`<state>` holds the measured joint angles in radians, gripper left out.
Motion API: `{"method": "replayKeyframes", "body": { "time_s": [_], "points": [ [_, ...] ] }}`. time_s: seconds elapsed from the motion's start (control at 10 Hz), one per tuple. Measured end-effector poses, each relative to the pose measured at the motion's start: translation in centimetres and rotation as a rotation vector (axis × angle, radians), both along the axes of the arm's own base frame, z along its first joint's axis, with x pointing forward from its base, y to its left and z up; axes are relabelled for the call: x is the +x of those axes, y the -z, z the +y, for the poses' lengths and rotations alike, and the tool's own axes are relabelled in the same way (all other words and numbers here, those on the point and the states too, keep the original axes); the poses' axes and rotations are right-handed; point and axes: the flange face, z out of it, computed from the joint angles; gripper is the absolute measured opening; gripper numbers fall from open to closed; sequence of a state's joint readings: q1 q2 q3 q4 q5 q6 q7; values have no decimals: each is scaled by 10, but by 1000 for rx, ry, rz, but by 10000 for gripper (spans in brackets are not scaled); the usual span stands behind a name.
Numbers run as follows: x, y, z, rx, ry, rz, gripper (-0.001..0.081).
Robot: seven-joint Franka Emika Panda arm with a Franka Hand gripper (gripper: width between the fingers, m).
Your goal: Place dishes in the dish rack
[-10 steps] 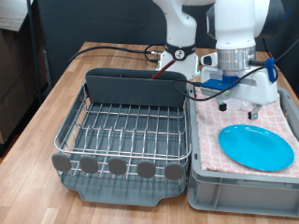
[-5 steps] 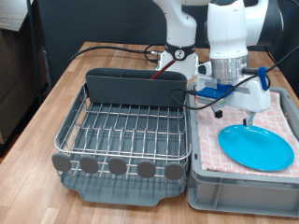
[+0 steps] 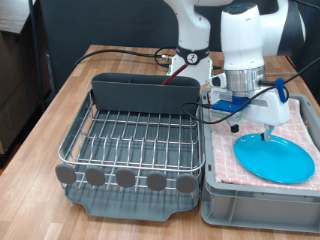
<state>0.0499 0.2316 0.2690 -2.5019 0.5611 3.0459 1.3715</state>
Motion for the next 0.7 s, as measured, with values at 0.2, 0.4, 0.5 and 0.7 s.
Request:
{"method": "replayKeyframes", "body": {
  "time_s": [0.2,0.4,0.5,0.7],
  "points": [
    [5,4,3,6,-4,-10,803],
    [9,7,4,5,1,-23,803],
    [10,7,4,5,6,-27,803],
    [10,7,3,5,11,-30,803]
  ]
}}
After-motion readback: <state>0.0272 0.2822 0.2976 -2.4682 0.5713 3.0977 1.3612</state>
